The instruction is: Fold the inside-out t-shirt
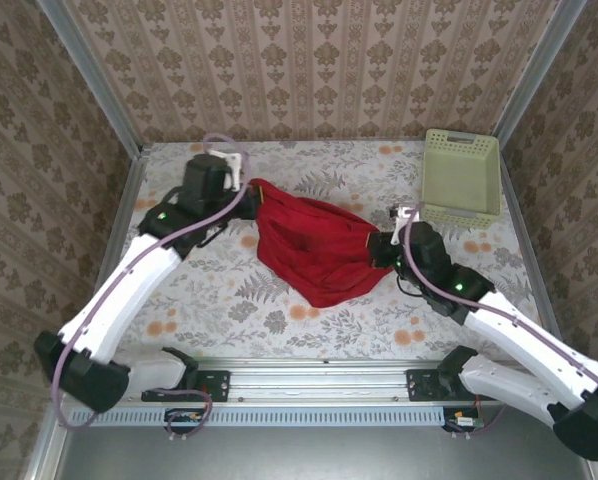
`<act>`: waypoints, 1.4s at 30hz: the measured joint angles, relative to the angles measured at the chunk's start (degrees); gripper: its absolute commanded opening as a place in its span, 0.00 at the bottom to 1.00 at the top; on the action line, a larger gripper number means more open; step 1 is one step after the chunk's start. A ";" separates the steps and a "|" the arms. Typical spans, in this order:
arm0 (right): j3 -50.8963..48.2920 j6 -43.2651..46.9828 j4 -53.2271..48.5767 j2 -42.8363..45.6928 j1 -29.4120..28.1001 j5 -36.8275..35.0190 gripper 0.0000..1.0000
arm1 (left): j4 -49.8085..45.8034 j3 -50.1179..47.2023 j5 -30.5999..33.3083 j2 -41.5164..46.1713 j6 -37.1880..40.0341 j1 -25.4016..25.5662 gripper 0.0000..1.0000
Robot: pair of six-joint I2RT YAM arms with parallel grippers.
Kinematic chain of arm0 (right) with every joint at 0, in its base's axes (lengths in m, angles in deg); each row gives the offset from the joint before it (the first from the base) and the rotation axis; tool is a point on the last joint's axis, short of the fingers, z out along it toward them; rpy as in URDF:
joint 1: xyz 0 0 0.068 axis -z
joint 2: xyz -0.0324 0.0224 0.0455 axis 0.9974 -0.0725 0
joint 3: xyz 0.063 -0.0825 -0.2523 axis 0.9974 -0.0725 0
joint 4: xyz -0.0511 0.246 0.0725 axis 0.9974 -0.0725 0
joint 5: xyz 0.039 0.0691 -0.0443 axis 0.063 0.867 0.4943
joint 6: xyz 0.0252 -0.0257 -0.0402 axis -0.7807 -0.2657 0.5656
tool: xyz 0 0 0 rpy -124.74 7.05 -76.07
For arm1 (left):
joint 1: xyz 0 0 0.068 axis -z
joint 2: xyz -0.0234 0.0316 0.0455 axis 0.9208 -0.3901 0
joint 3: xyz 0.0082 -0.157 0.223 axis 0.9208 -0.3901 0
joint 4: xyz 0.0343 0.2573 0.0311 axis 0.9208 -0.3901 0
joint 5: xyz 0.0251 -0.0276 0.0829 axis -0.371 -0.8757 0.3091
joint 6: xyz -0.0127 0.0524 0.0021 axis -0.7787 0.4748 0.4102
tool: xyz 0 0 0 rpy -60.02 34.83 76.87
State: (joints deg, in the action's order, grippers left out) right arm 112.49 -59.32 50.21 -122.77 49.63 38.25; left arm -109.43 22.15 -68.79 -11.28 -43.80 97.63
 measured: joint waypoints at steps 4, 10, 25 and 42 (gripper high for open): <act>-8.83 -2.51 5.40 1.70 -1.29 2.60 0.22 | 2.29 -7.04 -4.13 0.13 -0.07 -2.60 0.00; -12.55 -3.19 1.84 -7.74 -6.60 2.51 0.68 | 4.63 -20.50 -9.09 -6.38 -0.98 -2.91 0.00; 18.10 5.40 -7.78 -34.75 -10.03 1.33 0.76 | 11.50 -31.54 -12.17 -0.07 -3.45 -2.56 0.00; 30.14 8.09 -12.22 -52.98 -10.91 -3.82 0.00 | 8.59 -25.14 -11.65 -1.18 -4.17 -6.78 0.00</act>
State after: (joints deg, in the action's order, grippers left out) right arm 142.63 -51.23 37.99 -175.76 38.73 34.43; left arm -100.84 -2.99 -80.43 -12.46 -47.98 90.85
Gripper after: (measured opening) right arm 0.064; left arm 0.045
